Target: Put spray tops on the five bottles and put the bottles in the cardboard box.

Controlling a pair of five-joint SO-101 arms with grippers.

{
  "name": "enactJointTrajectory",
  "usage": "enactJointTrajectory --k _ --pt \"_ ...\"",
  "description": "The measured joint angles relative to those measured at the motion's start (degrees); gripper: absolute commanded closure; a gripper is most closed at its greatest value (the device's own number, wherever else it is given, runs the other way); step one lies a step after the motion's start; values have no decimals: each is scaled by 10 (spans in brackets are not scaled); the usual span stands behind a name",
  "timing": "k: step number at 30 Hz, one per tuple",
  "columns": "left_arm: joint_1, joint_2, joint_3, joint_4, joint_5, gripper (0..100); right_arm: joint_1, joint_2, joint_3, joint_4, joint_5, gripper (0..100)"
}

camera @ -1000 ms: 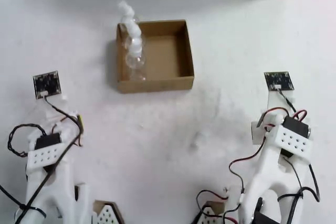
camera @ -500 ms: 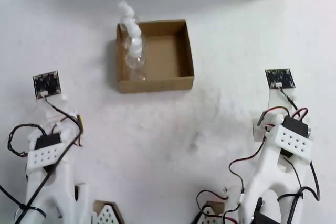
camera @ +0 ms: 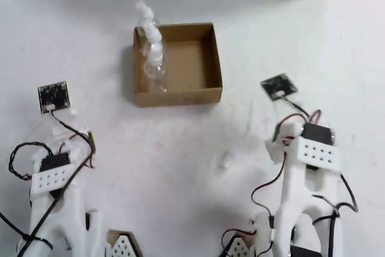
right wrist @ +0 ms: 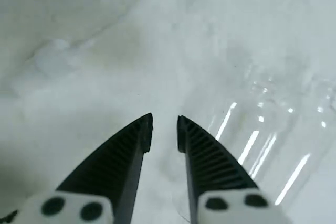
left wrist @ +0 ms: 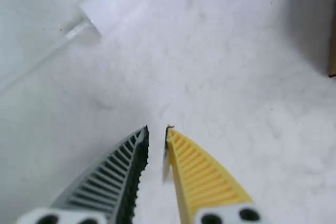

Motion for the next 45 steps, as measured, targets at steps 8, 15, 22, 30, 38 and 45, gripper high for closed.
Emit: enactJointTrajectory --k 8,15,22,30,38,45 --pt "0 0 0 0 0 932 -119 0 0 62 223 848" --pt "0 0 0 0 0 932 -187 -1 40 69 429 845" --pt "0 0 0 0 0 932 -250 -1 92 3 444 750" --pt "0 0 0 0 0 932 -256 -1 94 -50 435 754" --pt "0 0 0 0 0 932 -285 0 120 -55 435 754" --pt "0 0 0 0 0 932 -316 36 130 -79 435 755"
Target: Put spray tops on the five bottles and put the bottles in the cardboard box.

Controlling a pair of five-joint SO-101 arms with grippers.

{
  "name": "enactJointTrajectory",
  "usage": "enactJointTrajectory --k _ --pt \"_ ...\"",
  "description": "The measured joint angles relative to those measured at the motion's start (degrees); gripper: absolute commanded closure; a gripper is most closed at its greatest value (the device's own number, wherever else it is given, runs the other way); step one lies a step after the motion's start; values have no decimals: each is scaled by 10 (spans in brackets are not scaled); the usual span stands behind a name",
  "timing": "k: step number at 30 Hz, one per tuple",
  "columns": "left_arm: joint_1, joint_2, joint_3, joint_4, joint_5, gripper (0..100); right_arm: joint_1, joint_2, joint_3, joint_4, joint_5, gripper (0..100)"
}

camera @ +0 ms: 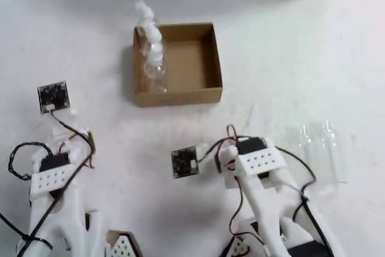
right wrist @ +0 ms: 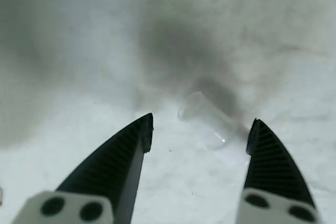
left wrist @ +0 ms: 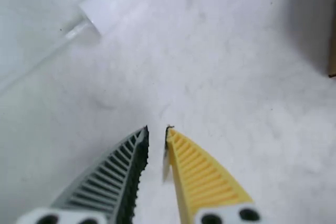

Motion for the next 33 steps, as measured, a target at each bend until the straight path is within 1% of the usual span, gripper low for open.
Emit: enactJointTrajectory --k 2,3,4,8,11,15,17,19,21,24,26,28,31,33 --pt "0 0 0 0 0 932 -4 35 0 -30 1 761" --pt "0 0 0 0 0 932 -4 55 -1 -48 1 779" --pt "0 0 0 0 0 932 -4 72 -4 -54 -5 811" --pt "0 0 0 0 0 932 -3 110 -36 -54 -29 991" --pt "0 0 0 0 0 932 -1 114 -55 -58 -34 954" --pt "0 0 0 0 0 932 15 115 -78 -55 -51 984" --pt "0 0 0 0 0 932 16 115 -98 -55 -76 969" --pt "0 0 0 0 0 932 18 115 -120 -55 -106 928" --pt "0 0 0 0 0 932 20 115 -141 -55 -128 855" --pt "0 0 0 0 0 932 28 115 -170 -30 -136 762" --pt "0 0 0 0 0 932 40 115 -192 5 -137 750" --pt "0 0 0 0 0 932 47 115 -205 53 -100 760" --pt "0 0 0 0 0 932 74 115 -212 135 15 765" --pt "0 0 0 0 0 932 91 115 -213 156 72 765"
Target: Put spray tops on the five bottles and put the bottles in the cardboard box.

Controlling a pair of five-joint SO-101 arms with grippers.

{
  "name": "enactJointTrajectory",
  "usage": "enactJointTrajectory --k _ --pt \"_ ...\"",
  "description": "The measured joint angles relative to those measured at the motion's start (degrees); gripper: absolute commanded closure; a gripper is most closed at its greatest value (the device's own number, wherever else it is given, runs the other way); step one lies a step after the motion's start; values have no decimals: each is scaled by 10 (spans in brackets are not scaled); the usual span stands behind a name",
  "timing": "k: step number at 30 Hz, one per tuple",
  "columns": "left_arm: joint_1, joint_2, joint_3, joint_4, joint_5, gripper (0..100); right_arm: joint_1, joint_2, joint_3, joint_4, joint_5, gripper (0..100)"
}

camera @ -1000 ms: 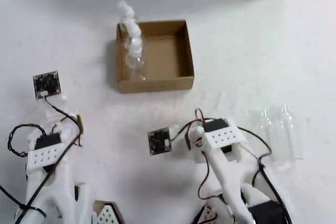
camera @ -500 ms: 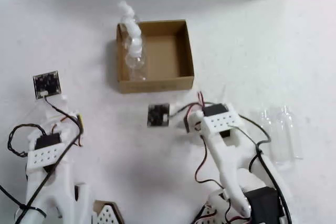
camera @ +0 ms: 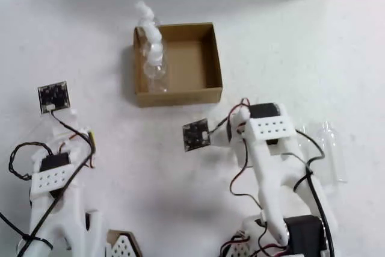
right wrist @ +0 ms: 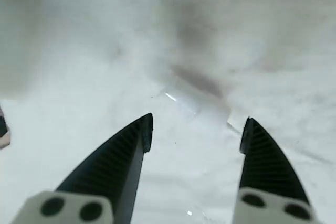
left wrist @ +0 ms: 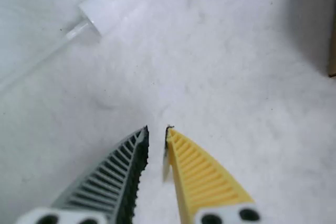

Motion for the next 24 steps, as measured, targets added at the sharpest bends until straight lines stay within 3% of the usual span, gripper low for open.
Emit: enactJointTrajectory --k 7,20,24 --pt "0 0 0 0 0 932 29 9 12 -27 67 768" --pt "0 0 0 0 0 932 30 9 132 -214 59 772" --pt "0 0 0 0 0 932 30 9 144 -248 59 877"
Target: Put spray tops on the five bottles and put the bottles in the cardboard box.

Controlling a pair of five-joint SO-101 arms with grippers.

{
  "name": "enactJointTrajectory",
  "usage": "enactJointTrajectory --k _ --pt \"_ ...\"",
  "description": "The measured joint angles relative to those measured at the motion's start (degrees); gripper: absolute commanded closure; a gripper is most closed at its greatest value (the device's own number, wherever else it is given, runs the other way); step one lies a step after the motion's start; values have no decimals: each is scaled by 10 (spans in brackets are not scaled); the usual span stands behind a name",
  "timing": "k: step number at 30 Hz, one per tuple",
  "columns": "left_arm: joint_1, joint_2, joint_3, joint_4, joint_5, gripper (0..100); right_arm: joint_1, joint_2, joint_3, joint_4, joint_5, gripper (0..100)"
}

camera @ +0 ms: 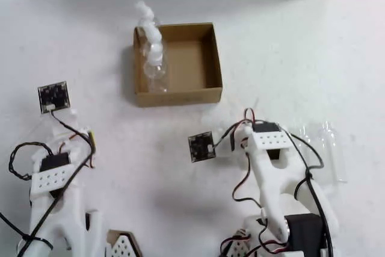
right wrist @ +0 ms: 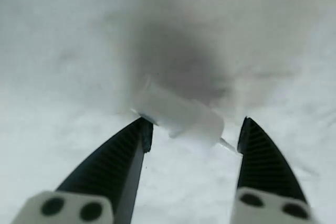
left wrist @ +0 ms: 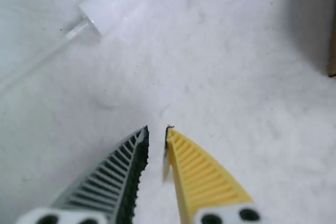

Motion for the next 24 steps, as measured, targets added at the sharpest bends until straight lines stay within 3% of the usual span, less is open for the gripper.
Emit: enactJointTrajectory --k 3,8,12,17,24 --pt "0 0 0 0 0 932 0 0 9 -16 0 988" --pt "0 0 0 0 0 932 1 0 9 -21 -6 979" --pt "0 0 0 0 0 932 4 0 2 -21 -69 982" --pt "0 0 0 0 0 932 4 -25 -35 -21 -198 982" --pt "0 0 0 -5 0 935 -54 -92 -69 11 -506 977"
